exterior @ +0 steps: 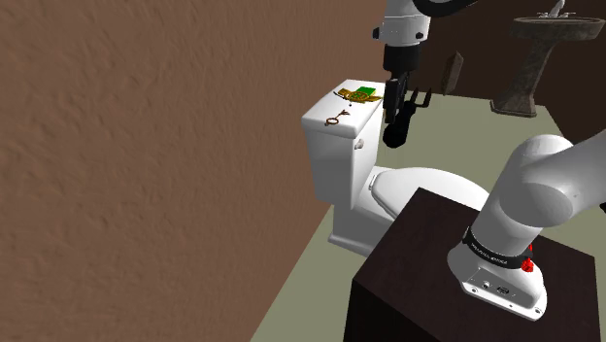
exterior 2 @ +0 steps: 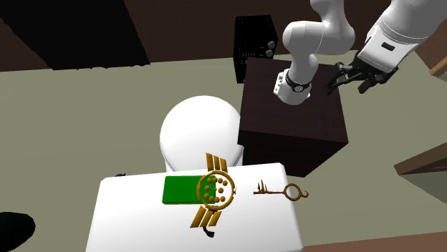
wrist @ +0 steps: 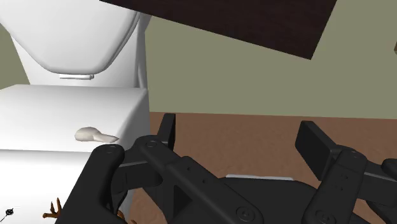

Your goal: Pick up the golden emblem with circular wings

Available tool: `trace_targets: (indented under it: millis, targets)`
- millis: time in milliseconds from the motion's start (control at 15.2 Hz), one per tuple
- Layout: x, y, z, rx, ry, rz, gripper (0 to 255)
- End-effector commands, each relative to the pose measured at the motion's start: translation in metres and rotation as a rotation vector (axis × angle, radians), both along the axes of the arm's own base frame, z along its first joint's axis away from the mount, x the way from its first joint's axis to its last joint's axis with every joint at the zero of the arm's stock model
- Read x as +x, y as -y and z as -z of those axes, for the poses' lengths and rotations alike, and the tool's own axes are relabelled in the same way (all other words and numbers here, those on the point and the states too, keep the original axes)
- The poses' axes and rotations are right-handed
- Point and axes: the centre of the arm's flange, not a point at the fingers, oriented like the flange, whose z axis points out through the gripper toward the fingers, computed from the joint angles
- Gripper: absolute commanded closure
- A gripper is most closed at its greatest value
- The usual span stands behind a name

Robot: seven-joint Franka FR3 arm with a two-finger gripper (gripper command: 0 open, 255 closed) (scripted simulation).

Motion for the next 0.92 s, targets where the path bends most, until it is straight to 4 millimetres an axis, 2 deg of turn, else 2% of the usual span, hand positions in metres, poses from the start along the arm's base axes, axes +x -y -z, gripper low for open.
trace_targets:
  millis: [0, 858]
  targets:
    - [0.000, 0.000, 0.000, 0.000, 0.000, 0.000, 0]
    - [0.101, 0.133, 0.030, 0.000, 0.024, 0.041, 0]
